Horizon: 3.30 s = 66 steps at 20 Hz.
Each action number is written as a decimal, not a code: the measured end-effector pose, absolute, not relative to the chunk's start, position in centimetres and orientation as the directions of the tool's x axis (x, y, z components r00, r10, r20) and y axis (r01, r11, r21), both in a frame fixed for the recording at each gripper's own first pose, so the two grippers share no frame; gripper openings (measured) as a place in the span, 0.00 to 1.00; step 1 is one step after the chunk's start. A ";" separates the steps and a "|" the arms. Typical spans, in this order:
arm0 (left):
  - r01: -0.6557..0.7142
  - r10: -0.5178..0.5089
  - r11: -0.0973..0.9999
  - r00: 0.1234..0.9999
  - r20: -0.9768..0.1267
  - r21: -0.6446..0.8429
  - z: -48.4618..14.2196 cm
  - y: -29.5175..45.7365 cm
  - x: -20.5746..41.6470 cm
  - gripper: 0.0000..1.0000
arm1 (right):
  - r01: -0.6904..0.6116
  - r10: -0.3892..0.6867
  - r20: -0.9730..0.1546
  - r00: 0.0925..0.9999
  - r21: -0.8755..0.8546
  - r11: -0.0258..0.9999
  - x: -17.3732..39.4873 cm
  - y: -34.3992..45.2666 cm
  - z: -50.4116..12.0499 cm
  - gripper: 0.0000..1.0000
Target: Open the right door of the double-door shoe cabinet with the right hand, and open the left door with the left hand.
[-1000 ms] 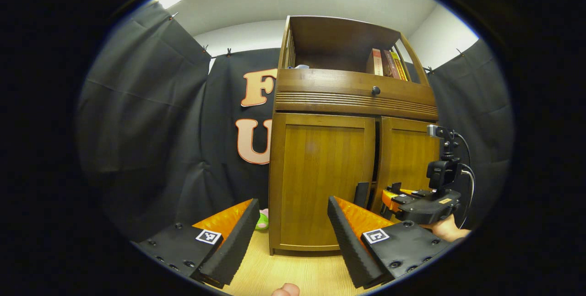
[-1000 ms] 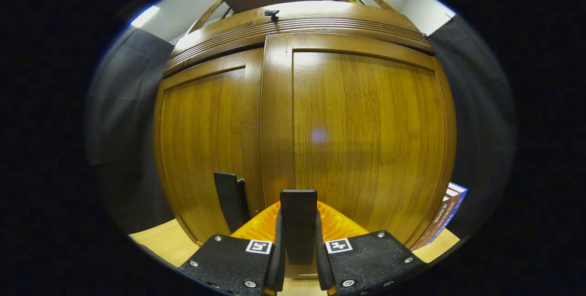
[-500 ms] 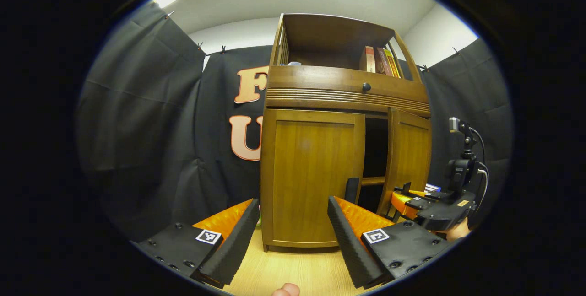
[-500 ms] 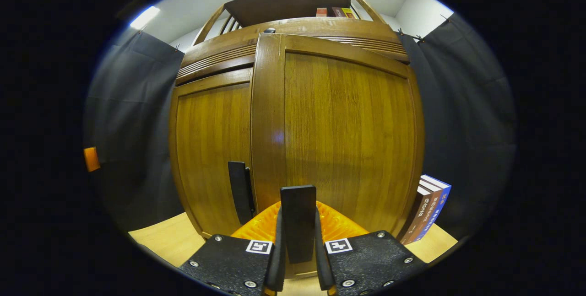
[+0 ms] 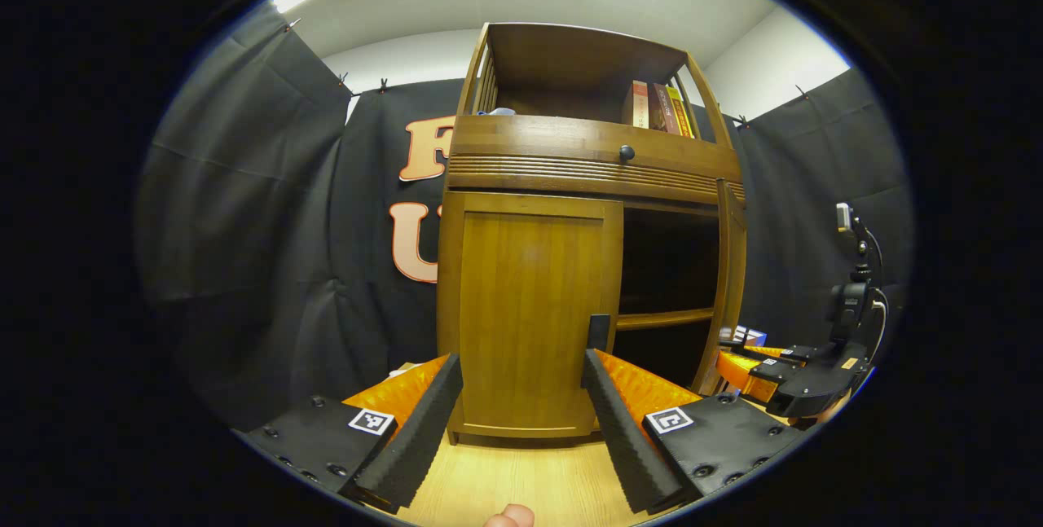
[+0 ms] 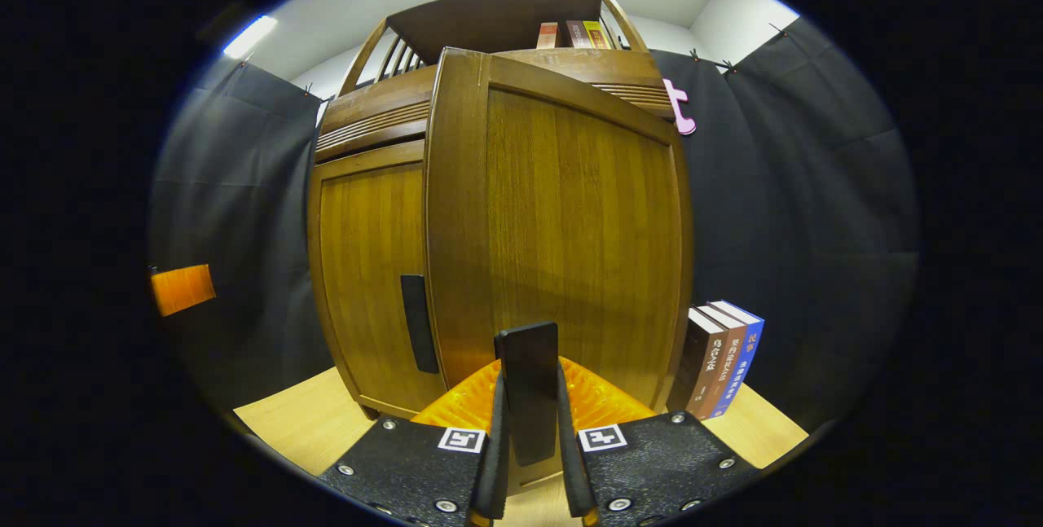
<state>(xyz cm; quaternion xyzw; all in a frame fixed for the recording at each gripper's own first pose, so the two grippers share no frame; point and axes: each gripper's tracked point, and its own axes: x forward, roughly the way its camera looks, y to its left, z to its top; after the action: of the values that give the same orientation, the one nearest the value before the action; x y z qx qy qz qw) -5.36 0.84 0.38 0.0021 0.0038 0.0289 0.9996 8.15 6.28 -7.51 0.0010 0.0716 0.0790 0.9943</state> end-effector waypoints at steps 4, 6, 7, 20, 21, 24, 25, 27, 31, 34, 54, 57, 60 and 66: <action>-0.023 0.023 1.000 1.000 -0.012 -0.006 0.0 -0.8 -5.3 0.99 | -0.139 0.140 -0.149 0.979 0.019 0.990 7.2 4.8 -7.4 0.17; -0.007 0.007 1.000 1.000 -0.016 -0.013 -0.2 -1.8 -5.3 0.99 | -0.124 0.124 -0.144 0.982 0.008 0.992 6.7 4.0 -7.3 0.25; 0.002 -0.002 1.000 1.000 -0.020 -0.021 -0.4 -2.3 -5.1 0.97 | -0.111 0.109 -0.142 0.984 -0.009 0.994 6.5 3.3 -7.3 0.24; 0.078 -0.080 0.996 0.996 -0.037 -0.048 -1.9 -7.7 -4.6 0.97 | 0.040 -0.044 -0.136 0.990 -0.035 0.999 5.0 -4.1 -6.9 0.10; 0.079 -0.081 0.996 0.996 -0.031 -0.046 -1.7 -7.7 -4.7 0.99 | 0.043 -0.048 -0.131 0.990 -0.041 0.998 5.1 -4.7 -6.9 0.09; 0.092 -0.094 0.994 0.995 -0.025 -0.053 -1.7 -8.5 -4.7 0.95 | 0.008 -0.019 -0.120 0.993 -0.090 0.996 5.2 -5.4 -6.8 0.06; 0.095 -0.097 0.994 0.995 -0.022 -0.055 -1.6 -8.6 -4.7 0.95 | -0.006 -0.006 -0.122 0.993 -0.102 0.995 5.2 -5.7 -6.8 0.06; 0.094 -0.096 0.994 0.995 -0.017 -0.057 -1.6 -8.5 -4.7 0.97 | -0.033 0.021 -0.127 0.992 -0.096 0.995 5.3 -6.3 -6.7 0.06; 0.088 -0.089 0.994 0.996 -0.016 -0.057 -1.6 -8.6 -4.6 0.95 | -0.083 0.076 -0.119 0.990 -0.058 0.995 5.3 -8.1 -6.8 0.06; 0.084 -0.085 0.995 0.996 -0.021 -0.062 -1.7 -8.6 -4.8 0.95 | -0.117 0.111 -0.118 0.987 -0.039 0.992 5.5 -9.3 -6.8 0.06; 0.039 -0.042 0.997 0.999 -0.033 -0.073 -2.2 -7.3 -4.9 0.97 | -0.191 0.200 -0.144 0.969 0.075 0.979 5.3 -13.5 -7.6 0.20; 0.044 -0.047 0.996 0.998 -0.031 -0.078 -2.5 -7.2 -4.7 0.97 | -0.157 0.170 -0.125 0.977 0.104 0.982 3.1 -14.0 -7.0 0.06; 0.046 -0.049 0.997 0.998 -0.046 -0.068 -3.2 -7.1 -4.6 0.95 | -0.081 0.090 -0.107 0.990 0.091 0.993 1.2 -15.2 -5.8 0.21; 0.048 -0.053 0.997 0.996 -0.075 -0.056 -4.3 -6.9 -4.4 0.97 | -0.062 0.070 -0.092 0.993 0.095 0.994 0.1 -13.3 -3.7 0.17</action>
<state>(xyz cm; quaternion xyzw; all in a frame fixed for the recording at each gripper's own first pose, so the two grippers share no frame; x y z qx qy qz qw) -4.35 -6.90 -4.34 -0.0273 0.0383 -0.0253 0.9986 0.13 -13.27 -3.67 0.0458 0.0476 0.0331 0.9973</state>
